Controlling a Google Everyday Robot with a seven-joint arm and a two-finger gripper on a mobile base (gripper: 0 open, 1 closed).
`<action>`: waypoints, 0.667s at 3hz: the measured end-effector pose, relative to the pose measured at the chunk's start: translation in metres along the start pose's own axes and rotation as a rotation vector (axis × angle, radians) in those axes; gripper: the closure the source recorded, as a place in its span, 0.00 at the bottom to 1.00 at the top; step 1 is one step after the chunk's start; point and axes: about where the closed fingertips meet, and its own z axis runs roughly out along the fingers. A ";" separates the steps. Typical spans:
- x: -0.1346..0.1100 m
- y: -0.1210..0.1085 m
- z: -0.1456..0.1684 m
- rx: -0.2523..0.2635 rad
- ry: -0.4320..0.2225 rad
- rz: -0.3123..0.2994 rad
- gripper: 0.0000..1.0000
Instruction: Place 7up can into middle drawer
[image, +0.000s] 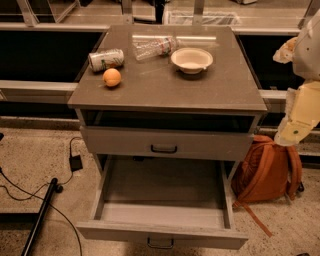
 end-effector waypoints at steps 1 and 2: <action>0.000 0.000 0.000 0.000 0.000 0.000 0.00; -0.022 -0.025 0.008 0.027 0.010 -0.090 0.00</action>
Offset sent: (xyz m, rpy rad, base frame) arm 0.0775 0.0371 0.0039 -0.1114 -0.0739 0.1978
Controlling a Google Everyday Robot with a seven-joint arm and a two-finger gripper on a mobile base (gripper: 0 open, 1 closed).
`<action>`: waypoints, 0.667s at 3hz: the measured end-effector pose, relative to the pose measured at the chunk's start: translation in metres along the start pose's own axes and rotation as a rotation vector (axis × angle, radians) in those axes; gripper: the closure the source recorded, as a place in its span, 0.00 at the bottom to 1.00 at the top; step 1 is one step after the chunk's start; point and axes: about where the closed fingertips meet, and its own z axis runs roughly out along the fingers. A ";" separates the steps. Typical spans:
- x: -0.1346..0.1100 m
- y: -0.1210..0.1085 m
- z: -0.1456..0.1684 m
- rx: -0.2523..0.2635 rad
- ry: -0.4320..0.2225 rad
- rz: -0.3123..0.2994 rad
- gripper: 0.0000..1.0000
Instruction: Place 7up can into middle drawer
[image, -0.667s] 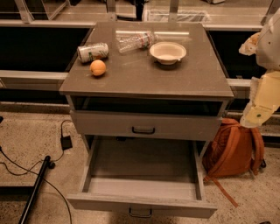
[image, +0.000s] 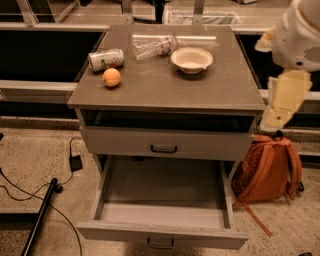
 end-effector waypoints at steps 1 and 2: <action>-0.057 -0.014 0.028 0.006 0.064 -0.174 0.00; -0.092 -0.007 0.080 -0.018 0.162 -0.354 0.00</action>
Offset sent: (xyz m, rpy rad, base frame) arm 0.0612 0.1292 -0.1244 -0.4480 0.0619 0.4338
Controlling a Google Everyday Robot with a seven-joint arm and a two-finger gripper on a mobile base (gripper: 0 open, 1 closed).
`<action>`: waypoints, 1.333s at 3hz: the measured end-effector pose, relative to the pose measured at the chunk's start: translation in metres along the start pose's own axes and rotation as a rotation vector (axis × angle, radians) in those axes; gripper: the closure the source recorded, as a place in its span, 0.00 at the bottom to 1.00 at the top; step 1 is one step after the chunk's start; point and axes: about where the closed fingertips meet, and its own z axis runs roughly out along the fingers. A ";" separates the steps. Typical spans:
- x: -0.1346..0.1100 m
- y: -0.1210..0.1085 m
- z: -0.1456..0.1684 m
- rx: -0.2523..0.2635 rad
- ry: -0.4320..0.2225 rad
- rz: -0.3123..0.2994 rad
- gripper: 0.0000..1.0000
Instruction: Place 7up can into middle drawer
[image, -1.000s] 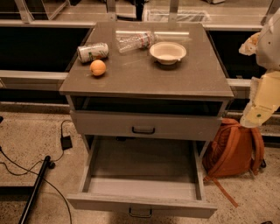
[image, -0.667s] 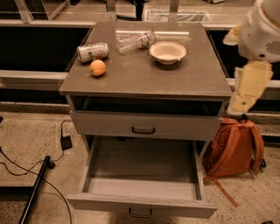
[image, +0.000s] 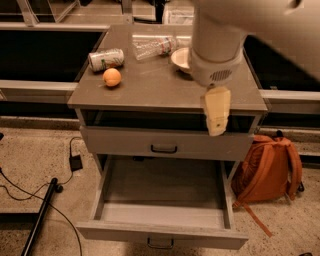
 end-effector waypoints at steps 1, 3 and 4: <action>0.003 0.003 0.006 -0.006 0.026 -0.011 0.00; -0.006 -0.046 0.014 0.084 -0.072 -0.084 0.00; -0.020 -0.113 0.010 0.192 -0.125 -0.224 0.00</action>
Offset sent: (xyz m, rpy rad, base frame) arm 0.0165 0.0074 -0.0049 0.0196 -0.0193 0.0691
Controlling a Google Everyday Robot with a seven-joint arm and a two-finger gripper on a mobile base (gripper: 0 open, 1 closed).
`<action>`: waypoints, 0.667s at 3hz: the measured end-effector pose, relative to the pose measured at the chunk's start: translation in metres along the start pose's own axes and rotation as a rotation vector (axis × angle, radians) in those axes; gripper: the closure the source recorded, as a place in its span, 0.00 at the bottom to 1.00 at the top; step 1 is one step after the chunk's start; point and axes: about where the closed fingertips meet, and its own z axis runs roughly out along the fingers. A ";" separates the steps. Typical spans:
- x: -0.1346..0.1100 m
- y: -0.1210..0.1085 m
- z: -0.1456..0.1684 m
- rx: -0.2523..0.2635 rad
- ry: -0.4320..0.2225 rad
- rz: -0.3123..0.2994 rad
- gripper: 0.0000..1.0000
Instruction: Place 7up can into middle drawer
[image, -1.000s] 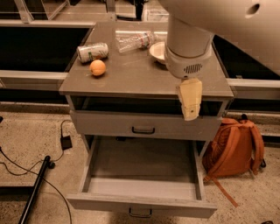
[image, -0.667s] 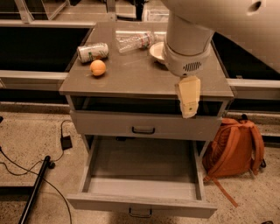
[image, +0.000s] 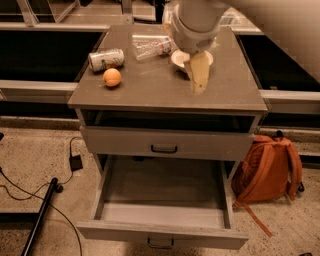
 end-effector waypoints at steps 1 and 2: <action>-0.006 -0.056 0.015 0.035 0.001 -0.095 0.00; -0.015 -0.099 0.044 0.027 -0.019 -0.129 0.00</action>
Offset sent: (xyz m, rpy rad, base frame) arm 0.1546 0.0932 0.0000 -0.0260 -0.0227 0.1695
